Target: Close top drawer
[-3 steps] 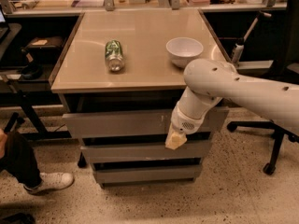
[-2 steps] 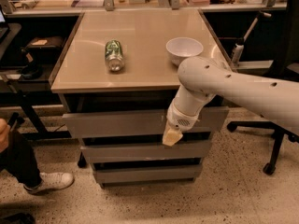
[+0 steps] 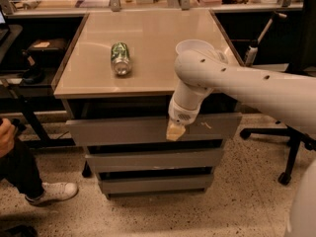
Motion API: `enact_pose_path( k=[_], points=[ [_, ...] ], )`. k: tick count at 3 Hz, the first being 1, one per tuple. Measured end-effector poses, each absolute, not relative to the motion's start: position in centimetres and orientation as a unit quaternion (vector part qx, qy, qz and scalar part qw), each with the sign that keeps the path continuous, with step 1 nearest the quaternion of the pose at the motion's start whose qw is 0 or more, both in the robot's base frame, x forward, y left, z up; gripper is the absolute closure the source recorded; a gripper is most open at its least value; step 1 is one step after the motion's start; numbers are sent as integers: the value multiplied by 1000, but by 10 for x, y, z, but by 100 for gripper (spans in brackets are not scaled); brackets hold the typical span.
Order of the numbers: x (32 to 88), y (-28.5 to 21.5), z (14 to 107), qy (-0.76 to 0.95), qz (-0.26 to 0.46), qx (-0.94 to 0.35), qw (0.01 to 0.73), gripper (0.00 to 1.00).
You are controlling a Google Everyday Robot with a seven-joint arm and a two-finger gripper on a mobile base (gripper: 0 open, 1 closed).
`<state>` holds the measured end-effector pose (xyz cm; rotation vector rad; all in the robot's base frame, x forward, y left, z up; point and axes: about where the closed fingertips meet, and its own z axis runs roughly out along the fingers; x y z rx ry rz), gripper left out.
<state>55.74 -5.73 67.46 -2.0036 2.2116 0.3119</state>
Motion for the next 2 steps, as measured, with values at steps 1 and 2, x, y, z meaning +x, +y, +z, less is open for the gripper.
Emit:
enact_pose_path(
  k=[1,2],
  points=[
    [574,-51,674,735,83,-669,73,100],
    [586,-48,673,737,67,-668,74,100]
  ],
)
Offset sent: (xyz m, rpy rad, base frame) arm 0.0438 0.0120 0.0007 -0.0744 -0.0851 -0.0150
